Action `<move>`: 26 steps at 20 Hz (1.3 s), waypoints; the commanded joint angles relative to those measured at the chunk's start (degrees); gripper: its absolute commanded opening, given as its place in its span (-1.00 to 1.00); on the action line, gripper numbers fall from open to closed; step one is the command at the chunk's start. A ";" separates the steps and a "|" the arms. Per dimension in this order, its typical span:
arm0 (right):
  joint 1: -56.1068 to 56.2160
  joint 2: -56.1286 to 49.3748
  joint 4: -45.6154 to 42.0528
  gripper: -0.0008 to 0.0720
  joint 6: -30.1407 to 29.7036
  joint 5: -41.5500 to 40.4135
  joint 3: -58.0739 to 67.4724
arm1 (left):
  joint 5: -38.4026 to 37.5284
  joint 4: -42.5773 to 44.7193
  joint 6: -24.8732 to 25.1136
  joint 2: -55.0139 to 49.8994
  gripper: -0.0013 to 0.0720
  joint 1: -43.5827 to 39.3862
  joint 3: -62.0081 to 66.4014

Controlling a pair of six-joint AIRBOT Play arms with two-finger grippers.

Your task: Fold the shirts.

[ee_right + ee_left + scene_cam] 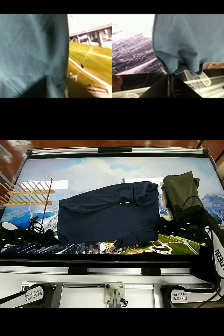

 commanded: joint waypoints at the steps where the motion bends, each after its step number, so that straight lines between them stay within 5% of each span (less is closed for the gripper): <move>1: 2.56 -1.07 0.15 -0.78 -0.76 2.47 -0.20 | -0.20 0.00 0.46 0.44 -0.89 0.15 0.17; 10: 3.32 19.98 0.55 -0.79 -8.41 2.86 12.74 | -2.19 -0.15 4.26 11.50 -0.90 0.13 21.73; 17: 3.32 39.95 1.03 -0.79 -8.52 22.64 39.10 | 19.65 -0.70 -1.86 25.29 -0.90 0.15 60.83; 21: 3.32 45.07 1.01 -0.79 -7.56 27.58 46.27 | 30.91 -0.42 -6.97 30.16 -0.90 0.15 71.45; 26: 3.32 47.06 0.76 -0.79 -4.68 26.82 48.54 | 26.69 9.18 -7.74 32.98 -0.90 0.15 71.78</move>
